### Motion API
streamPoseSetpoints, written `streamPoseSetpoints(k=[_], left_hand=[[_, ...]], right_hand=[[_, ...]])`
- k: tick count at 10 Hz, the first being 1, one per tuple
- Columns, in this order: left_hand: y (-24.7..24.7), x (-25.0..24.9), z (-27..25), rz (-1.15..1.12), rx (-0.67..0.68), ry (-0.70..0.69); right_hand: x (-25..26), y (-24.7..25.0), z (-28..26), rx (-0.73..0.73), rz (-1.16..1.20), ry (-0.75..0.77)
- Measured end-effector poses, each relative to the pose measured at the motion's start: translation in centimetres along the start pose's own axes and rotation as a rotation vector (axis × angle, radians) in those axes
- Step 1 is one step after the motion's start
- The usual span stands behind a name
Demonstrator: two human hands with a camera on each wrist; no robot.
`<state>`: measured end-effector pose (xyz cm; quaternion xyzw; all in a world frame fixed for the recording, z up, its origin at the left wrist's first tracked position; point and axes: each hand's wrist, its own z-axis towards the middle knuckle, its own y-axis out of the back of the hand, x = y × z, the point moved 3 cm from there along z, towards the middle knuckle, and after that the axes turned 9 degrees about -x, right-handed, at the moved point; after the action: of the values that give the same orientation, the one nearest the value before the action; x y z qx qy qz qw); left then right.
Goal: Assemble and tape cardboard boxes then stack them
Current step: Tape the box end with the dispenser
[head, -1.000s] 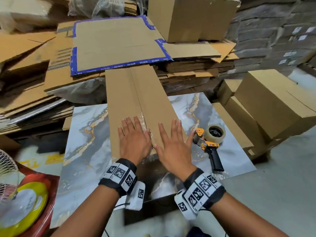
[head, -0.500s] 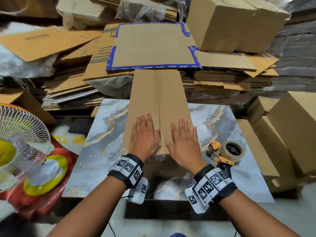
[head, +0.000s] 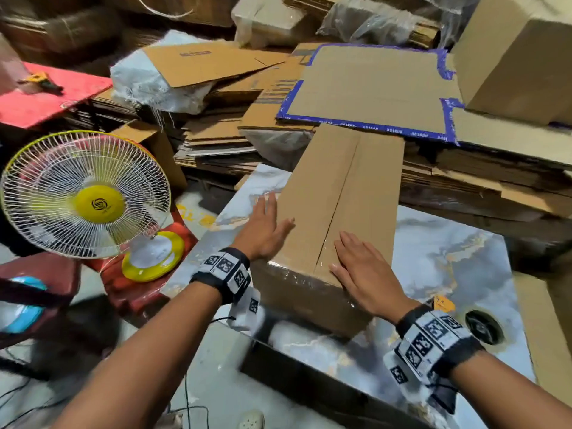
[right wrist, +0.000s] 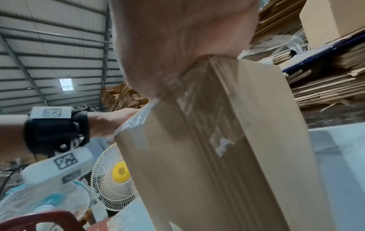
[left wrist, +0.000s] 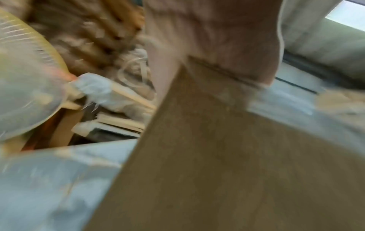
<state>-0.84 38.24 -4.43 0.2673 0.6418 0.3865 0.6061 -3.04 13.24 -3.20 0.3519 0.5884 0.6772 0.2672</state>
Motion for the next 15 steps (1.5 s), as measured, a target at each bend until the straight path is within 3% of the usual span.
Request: streamPoseSetpoints(k=[1, 3, 6, 7, 8, 9, 10, 11, 12, 13, 14, 15], left_hand=[[0.6, 0.0, -0.2, -0.440, 0.064, 0.199], [0.0, 1.9, -1.3, -0.989, 0.007, 0.437], [-0.6, 2.1, -3.9, -1.098, -0.039, 0.563], [-0.6, 2.9, -3.3, -2.098, -0.200, 0.937], [-0.3, 2.2, -2.4, -0.862, -0.085, 0.475], [-2.3, 4.3, -2.5, -0.802, -0.044, 0.305], [-4.9, 7.0, -2.9, -0.959, 0.148, 0.345], [-0.7, 2.7, -3.4, -0.916, 0.037, 0.312], [0.2, 1.7, -2.5, -1.011, -0.028, 0.343], [-1.9, 3.5, -3.0, -1.083, 0.043, 0.420], [-3.3, 5.6, -2.8, -1.103, 0.091, 0.401], [-0.9, 4.7, -3.4, -1.015, -0.150, 0.314]], right_hand=[[-0.3, -0.3, -0.2, -0.027, 0.022, 0.005], [0.1, -0.5, 0.0, -0.036, -0.017, -0.001], [0.1, -0.4, 0.3, -0.041, 0.008, -0.001], [0.0, -0.5, 0.3, -0.036, 0.006, 0.001], [-0.2, -0.7, 0.3, -0.045, 0.004, 0.001], [-0.3, -0.8, 0.3, -0.054, 0.013, 0.001], [-0.2, -0.6, 0.1, -0.068, 0.048, -0.008], [0.0, -0.3, 0.1, -0.065, 0.053, -0.007], [0.0, -0.3, 0.2, -0.078, 0.052, -0.014], [0.0, -0.4, 0.2, -0.080, 0.047, -0.018], [0.0, -0.4, 0.1, -0.082, 0.049, -0.020], [-0.1, -0.3, 0.1, -0.077, 0.058, -0.022]])
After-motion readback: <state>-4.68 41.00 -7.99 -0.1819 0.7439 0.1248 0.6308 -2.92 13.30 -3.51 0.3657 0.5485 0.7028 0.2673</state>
